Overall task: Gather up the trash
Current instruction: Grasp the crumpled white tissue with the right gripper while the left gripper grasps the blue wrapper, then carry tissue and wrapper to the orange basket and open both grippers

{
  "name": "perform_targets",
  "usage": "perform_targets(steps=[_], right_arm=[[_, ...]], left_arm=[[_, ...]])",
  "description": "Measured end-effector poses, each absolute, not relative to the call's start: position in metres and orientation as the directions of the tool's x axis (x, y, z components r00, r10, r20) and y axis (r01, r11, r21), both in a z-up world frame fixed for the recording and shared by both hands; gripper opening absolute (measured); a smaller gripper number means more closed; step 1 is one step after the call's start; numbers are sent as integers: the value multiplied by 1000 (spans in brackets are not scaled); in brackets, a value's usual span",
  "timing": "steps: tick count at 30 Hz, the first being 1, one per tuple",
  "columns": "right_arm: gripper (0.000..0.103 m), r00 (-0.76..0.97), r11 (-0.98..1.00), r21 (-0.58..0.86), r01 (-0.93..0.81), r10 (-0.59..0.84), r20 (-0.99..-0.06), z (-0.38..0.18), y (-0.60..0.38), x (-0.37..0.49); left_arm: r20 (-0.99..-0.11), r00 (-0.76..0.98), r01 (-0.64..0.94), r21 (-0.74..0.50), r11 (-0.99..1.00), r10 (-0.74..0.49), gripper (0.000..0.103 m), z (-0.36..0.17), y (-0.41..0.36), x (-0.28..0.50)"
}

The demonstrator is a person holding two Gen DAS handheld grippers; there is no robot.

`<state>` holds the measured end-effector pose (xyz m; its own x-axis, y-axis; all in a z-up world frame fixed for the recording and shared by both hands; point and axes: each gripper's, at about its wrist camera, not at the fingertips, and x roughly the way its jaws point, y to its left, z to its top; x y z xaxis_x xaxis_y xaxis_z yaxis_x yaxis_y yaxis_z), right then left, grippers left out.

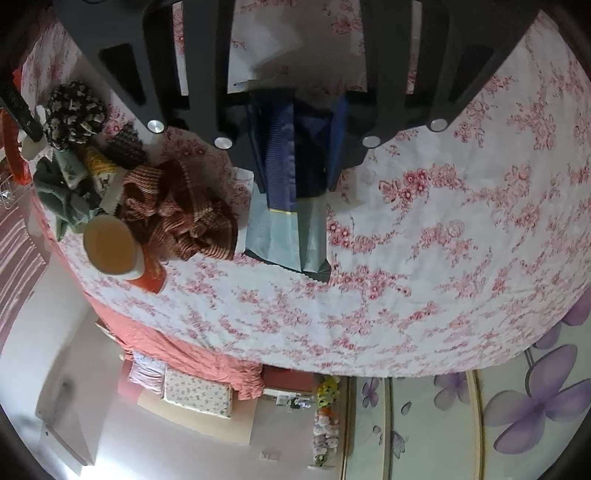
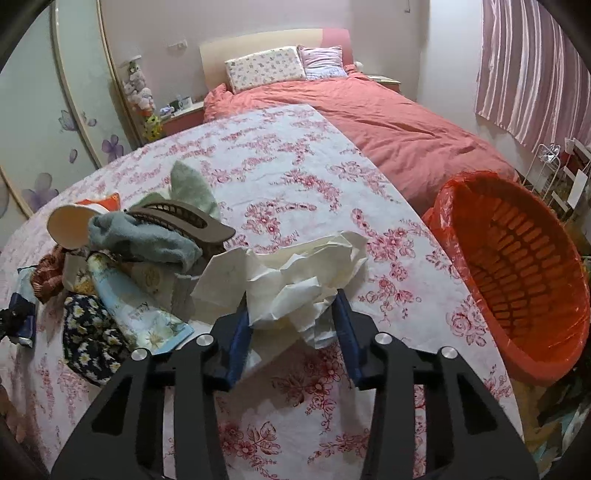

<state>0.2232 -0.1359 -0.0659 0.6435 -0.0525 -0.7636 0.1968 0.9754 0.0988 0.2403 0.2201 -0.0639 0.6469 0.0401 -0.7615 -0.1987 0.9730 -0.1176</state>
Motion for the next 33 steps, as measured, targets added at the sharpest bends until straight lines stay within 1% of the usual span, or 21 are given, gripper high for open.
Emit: perform_targets(steps=[8, 14, 20, 26, 33], right_arm=[[41, 672, 977, 106, 187, -49, -738, -53, -136, 217], [41, 719, 974, 113, 195, -63, -692, -32, -146, 208], [41, 748, 969, 138, 207, -66, -660, -23, -159, 199], [41, 800, 954, 141, 263, -134, -585, 1, -189, 179], [41, 811, 910, 156, 384, -252, -527, 13, -246, 160]], left_arm=[[-723, 690, -167, -123, 978, 27, 30, -45, 214, 229], [-677, 736, -147, -144, 979, 10, 30, -17, 203, 218], [-631, 775, -92, -173, 981, -39, 30, 11, 173, 205], [-587, 794, 36, -211, 977, -156, 30, 35, 117, 197], [-565, 750, 241, -251, 938, -344, 30, 46, 22, 200]])
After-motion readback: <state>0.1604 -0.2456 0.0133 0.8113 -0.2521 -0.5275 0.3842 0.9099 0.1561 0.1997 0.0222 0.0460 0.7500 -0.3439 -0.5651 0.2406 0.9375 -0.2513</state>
